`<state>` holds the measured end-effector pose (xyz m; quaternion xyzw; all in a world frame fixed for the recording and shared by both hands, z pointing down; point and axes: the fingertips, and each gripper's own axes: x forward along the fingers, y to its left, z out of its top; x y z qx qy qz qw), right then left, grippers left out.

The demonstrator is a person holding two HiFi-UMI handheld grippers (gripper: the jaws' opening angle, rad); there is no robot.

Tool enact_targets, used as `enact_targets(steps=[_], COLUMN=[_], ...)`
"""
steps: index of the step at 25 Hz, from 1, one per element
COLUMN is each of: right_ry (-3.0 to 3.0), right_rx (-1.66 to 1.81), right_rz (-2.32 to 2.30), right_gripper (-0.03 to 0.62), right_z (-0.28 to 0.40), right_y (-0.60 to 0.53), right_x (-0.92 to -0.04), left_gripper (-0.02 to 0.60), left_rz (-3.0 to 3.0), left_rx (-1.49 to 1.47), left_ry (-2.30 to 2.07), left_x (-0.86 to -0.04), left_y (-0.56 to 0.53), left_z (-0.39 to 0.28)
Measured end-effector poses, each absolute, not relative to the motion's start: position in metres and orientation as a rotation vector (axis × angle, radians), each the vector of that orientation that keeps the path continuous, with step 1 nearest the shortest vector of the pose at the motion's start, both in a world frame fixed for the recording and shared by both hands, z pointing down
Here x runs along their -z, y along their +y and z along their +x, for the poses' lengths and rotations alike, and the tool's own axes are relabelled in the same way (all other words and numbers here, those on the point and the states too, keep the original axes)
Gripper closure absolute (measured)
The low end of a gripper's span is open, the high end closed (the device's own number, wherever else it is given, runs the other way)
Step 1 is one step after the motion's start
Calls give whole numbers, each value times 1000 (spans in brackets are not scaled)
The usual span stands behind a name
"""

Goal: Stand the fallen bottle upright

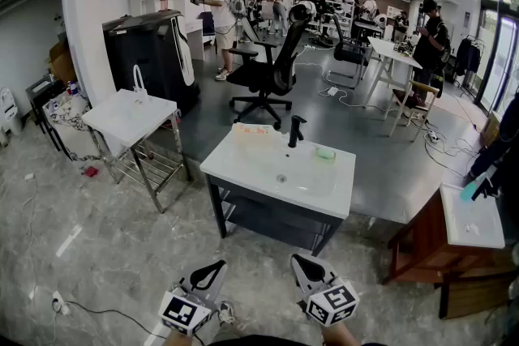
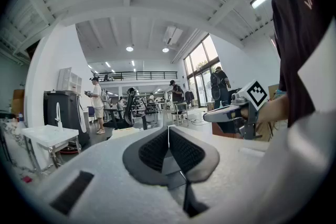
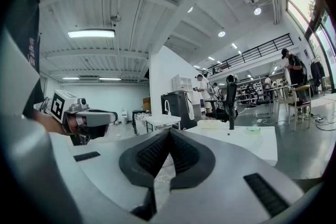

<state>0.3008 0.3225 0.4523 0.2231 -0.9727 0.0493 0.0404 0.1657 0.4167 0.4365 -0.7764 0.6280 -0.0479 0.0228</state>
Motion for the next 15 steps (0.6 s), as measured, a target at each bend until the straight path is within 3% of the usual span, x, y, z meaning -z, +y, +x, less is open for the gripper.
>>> enact_targets(steps=[15], right_ry=[-3037], right_rx=[-210], right_rz=[682], right_gripper=[592], right_z=[277], right_y=[299], right_x=[-449], left_gripper=[557], left_rz=[-2457], left_rx=[130], left_ry=[1916], left_x=[-442], left_y=[391], left_z=[145])
